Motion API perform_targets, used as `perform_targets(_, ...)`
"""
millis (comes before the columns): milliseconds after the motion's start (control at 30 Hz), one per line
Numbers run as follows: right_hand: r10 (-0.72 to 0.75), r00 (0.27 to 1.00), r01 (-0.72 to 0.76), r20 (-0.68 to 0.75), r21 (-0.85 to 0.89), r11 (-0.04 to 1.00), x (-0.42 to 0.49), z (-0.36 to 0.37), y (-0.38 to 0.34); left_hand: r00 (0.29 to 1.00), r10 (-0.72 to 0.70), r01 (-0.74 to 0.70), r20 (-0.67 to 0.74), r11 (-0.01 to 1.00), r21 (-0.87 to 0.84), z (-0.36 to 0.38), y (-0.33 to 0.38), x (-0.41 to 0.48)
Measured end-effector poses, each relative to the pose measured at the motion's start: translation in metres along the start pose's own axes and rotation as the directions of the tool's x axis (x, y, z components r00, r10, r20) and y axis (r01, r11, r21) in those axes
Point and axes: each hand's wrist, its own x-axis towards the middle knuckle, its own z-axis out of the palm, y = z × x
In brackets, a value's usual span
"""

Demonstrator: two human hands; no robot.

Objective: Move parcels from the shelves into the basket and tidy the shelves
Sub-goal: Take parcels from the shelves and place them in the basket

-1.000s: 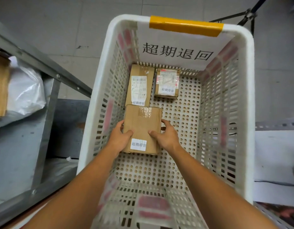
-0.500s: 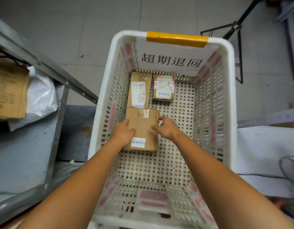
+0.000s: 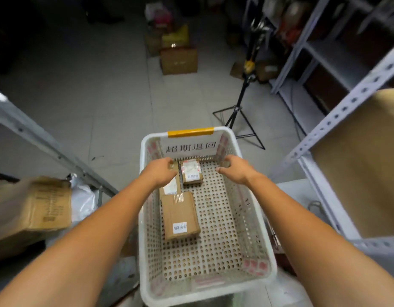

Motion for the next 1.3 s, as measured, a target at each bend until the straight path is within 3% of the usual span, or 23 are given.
perform_targets(300,-0.009,0.971,0.005,-0.237,-0.018,1.000,-0.134,-0.097,0.002,0.961,0.272,-0.253,-0.040,0.932,0.260,-0.072,0.104,-0.082)
perform_targets(633,0.029,0.886,-0.040,-0.463,-0.014,0.999,-0.325,-0.161,0.076,0.831,0.552,-0.511,-0.064,0.805,0.302,-0.064,0.252,-0.208)
perform_targets(767,0.115,0.835,-0.094,-0.537,0.067,0.993,-0.406,-0.173,0.129,0.717,0.696,-0.642,-0.040,0.682,0.349,-0.035,0.318,-0.256)
perform_targets(867,0.222,0.785,-0.197,-0.579,0.108,0.975,-0.463,-0.174,0.176,0.666,0.743,-0.711,0.064,0.606,0.357,-0.004,0.369,-0.294)
perform_targets(967,0.355,0.705,-0.312,-0.615,0.180,0.933,-0.522,-0.173,0.227,0.610,0.782,-0.765,0.127,0.538,0.354,0.030,0.418,-0.334)
perform_targets(1300,0.680,0.407,-0.543,-0.611,0.437,0.717,-0.688,-0.144,0.339,0.266,0.895,-0.952,0.358,0.185,0.246,0.146,0.558,-0.434)
